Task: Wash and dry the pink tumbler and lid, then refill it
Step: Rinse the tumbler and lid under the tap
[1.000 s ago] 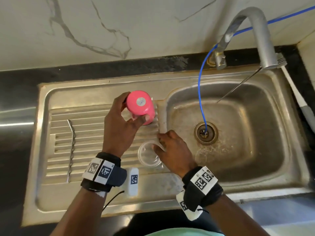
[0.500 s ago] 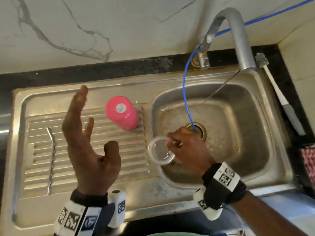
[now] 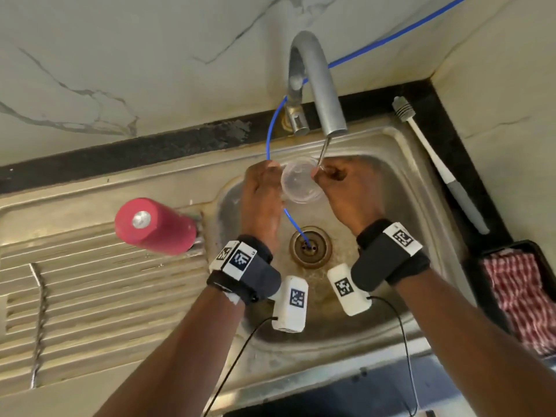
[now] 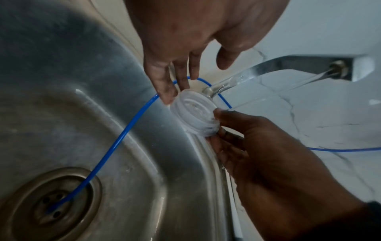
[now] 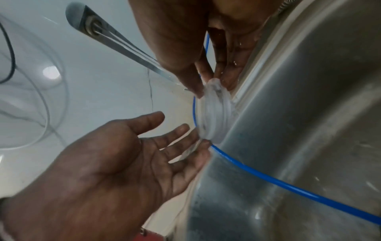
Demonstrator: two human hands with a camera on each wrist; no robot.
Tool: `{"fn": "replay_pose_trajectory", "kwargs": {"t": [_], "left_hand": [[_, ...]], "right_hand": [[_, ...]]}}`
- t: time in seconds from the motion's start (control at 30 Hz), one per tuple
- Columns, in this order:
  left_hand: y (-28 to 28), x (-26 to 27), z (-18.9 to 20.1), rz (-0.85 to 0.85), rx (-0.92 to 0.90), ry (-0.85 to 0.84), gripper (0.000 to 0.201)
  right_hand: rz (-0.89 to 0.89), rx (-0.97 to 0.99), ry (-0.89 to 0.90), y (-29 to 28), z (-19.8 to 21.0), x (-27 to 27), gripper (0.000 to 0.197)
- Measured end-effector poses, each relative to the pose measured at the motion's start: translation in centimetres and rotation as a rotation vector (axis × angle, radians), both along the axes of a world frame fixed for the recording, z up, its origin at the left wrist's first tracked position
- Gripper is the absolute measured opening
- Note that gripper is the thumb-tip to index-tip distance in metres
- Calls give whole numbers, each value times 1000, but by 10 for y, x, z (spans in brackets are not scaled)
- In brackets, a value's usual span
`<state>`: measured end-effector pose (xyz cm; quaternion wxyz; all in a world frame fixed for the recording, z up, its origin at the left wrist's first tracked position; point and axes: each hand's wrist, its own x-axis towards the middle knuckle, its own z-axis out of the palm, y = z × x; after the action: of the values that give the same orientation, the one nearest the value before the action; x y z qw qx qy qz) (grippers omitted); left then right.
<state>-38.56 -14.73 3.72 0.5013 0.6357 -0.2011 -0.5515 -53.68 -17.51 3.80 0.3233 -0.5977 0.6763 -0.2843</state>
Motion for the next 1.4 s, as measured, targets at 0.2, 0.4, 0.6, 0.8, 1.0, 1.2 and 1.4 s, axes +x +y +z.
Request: {"fn": "replay_pose_trajectory", "kwargs": {"t": [0.2,0.4,0.6,0.8,1.0,1.2,1.4], "left_hand": [[-6,-6,1,-68,54,57,32],[-12,-32,21,-35,88,97,43],[-19,-44,31,-76,101,-39,30],[-25,-46,37,-98,68,-104,26],[-23,-44,43,-144,48,-151,25],[-20,-40,48,-199,189,-74,27],[-20,-36,53,-259,199,-75,28]], "right_hand": [[-122,122,-372,8,3,0,18],[43,124,-179,12,1,-4,18],[186,100,7,-6,20,-18,52],[110,93,-35,6,20,-12,34],[166,180,-25,2,24,-16,27],[290,-56,272,-12,30,-20,37],[199,-84,147,-2,25,-16,28]]}}
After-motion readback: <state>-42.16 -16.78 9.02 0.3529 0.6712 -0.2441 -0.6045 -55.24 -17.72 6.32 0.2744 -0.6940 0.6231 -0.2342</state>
